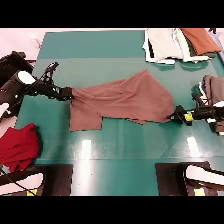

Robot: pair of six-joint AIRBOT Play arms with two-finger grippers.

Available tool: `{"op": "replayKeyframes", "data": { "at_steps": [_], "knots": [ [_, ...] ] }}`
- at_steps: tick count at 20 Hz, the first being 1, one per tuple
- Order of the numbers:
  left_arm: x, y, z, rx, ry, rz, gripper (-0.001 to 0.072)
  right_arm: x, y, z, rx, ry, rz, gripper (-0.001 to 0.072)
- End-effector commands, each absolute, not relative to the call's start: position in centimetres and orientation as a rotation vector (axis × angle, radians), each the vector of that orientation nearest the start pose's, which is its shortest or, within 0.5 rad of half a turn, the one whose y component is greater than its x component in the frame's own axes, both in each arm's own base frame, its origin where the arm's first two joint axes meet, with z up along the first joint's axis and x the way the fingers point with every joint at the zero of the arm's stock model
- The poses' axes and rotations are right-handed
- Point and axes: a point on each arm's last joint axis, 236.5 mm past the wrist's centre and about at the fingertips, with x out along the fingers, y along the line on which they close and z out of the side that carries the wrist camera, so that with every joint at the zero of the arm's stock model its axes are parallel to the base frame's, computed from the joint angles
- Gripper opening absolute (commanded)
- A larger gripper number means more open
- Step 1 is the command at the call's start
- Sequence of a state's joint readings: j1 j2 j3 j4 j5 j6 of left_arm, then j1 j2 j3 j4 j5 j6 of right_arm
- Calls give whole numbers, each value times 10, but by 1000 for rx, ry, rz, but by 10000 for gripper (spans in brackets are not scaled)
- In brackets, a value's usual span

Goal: Fold the shirts.

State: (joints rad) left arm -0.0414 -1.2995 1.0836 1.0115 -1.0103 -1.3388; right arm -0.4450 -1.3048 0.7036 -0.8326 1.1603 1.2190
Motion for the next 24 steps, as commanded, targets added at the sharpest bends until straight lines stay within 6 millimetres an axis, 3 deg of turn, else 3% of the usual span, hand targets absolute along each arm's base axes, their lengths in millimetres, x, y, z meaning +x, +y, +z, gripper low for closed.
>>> {"op": "replayKeyframes", "data": {
  "at_steps": [1,2,4,7,10,12,13,16,18,19,21,24],
  "knots": [
    [399,-122,43,-348,1082,-380,22,320,30,-44,753,1273,242,23],
    [400,-121,68,-333,1020,-388,22,331,29,-17,705,1213,270,23],
    [399,-121,143,-295,847,-417,22,356,22,61,584,1031,307,23],
    [372,-120,302,-222,473,-461,22,372,15,212,367,682,321,23],
    [301,-112,457,-149,81,-471,21,343,23,362,165,332,303,22],
    [249,-109,529,-138,-101,-482,21,310,35,434,70,165,300,22],
    [225,-108,554,-137,-170,-489,21,295,40,459,38,106,294,22],
    [165,-107,608,-155,-324,-513,20,259,40,507,-38,11,220,22],
    [147,-106,621,-147,-372,-518,20,247,34,518,-64,3,170,22],
    [147,-106,620,-148,-369,-518,20,245,33,518,-68,22,162,22],
    [160,-110,605,-136,-299,-522,20,252,34,509,-64,84,182,21],
    [233,-116,540,-158,-39,-515,21,296,18,457,17,271,202,21]
  ]
}}
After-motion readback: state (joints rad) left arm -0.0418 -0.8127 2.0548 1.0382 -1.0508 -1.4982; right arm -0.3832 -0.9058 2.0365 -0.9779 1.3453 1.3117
